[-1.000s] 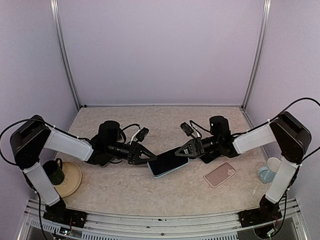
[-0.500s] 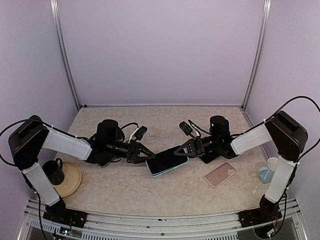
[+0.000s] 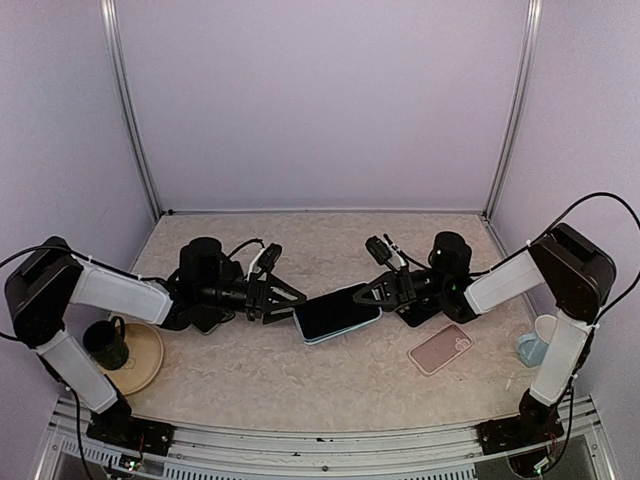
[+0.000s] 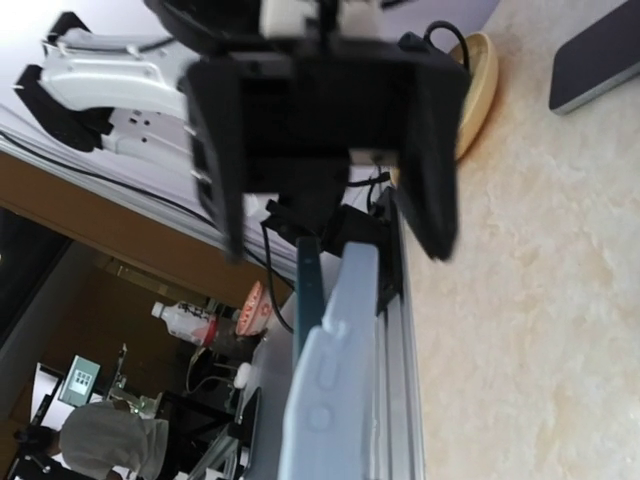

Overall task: Put the phone into the phone case
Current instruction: Press the phone case against the phone.

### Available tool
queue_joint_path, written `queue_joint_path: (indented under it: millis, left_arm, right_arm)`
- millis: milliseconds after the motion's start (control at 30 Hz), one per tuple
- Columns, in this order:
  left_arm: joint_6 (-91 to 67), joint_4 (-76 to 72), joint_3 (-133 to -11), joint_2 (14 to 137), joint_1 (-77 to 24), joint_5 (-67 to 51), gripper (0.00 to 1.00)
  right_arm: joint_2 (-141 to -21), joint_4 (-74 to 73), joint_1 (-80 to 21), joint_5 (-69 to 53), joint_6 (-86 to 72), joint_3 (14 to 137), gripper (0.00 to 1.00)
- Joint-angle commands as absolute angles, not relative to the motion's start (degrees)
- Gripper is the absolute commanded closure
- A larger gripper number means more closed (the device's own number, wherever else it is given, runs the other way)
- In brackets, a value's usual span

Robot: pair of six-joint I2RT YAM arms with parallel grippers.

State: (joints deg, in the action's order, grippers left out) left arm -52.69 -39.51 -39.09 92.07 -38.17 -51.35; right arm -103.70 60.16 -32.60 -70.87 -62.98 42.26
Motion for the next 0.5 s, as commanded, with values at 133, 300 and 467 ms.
queue_joint_path:
  millis: [133, 300, 467]
  left_arm:
    - [-56.84, -50.07, -35.09, 92.18, -39.96, -52.01, 0.27]
    - [-58.64, -54.81, -34.94, 93.73, -42.05, -52.50, 0.27]
    - [-63.33, -63.74, -33.97, 96.90, -43.47, -53.44, 0.29]
  right_arm:
    - [-101.34, 62.53, -31.56, -69.63, -63.66, 44.24, 1.00]
    - [-102.18, 63.00, -31.29, -68.79, -64.45, 44.82, 1.00]
    - [-103.12, 66.99, -30.73, -68.44, -67.69, 44.92, 1.00]
